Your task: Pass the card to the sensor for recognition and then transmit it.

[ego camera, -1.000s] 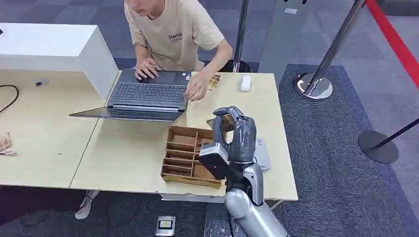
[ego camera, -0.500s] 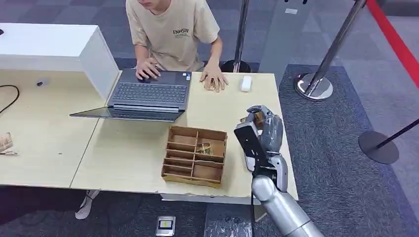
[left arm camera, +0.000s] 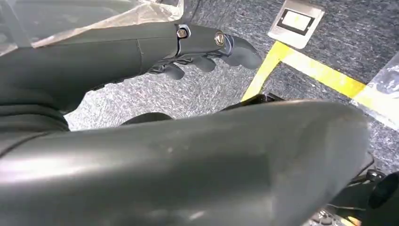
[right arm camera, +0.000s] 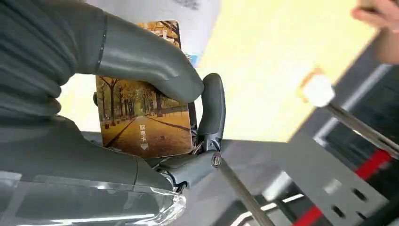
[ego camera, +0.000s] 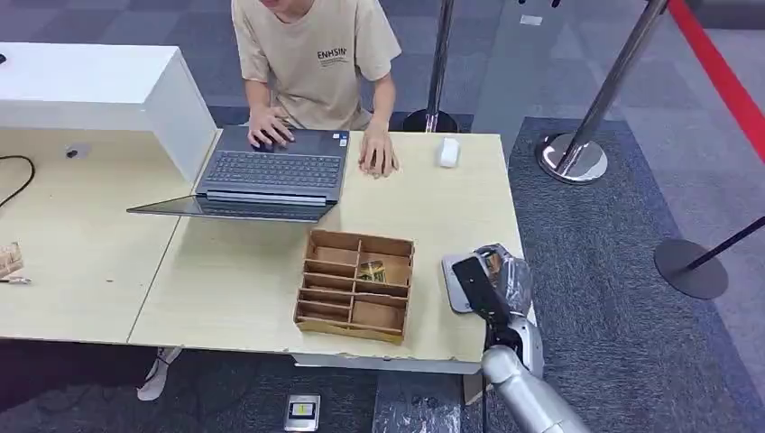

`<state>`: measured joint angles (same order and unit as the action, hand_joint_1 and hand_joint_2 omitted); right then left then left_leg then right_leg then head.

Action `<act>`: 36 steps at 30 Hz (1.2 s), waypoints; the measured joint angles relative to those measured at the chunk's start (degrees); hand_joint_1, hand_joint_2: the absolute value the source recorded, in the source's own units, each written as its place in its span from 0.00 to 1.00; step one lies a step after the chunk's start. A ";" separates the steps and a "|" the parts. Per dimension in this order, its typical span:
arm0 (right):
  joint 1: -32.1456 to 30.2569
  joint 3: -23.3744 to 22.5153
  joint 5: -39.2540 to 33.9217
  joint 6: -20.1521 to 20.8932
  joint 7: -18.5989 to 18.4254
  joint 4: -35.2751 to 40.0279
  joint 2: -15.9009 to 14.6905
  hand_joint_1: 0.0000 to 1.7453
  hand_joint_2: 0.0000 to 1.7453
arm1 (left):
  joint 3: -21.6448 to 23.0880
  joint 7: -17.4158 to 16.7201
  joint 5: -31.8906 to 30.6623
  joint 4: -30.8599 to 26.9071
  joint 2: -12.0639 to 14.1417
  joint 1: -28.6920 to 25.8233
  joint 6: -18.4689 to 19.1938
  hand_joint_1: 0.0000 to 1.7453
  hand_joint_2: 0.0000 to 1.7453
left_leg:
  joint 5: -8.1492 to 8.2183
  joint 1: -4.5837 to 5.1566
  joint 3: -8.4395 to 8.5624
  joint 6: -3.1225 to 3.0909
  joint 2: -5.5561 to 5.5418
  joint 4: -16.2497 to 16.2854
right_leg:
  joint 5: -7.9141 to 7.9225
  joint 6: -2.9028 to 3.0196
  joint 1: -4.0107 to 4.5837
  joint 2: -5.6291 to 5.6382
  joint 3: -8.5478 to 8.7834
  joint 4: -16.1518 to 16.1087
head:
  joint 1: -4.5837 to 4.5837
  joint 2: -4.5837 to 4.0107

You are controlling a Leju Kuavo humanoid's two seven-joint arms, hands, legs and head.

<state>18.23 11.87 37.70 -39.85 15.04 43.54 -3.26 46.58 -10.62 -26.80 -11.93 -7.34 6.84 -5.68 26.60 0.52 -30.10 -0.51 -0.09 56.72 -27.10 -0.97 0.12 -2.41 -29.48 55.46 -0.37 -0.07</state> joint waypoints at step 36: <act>1.32 0.13 9.40 -0.13 -1.80 6.34 -0.39 1.00 1.00 | -0.90 0.11 0.52 0.00 0.02 -0.32 0.39 0.00 0.00 | -0.03 0.01 0.22 -0.02 0.02 0.00 | 0.04 -0.02 -0.01 0.00 0.23 0.01 | 0.00 0.00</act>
<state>19.55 12.00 47.10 -39.98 13.24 49.88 -3.65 45.68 -10.51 -26.27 -11.93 -7.32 6.52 -5.29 26.57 0.53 -29.88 -0.53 -0.07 56.72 -27.06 -0.99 0.11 -2.41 -29.26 55.47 -0.37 -0.07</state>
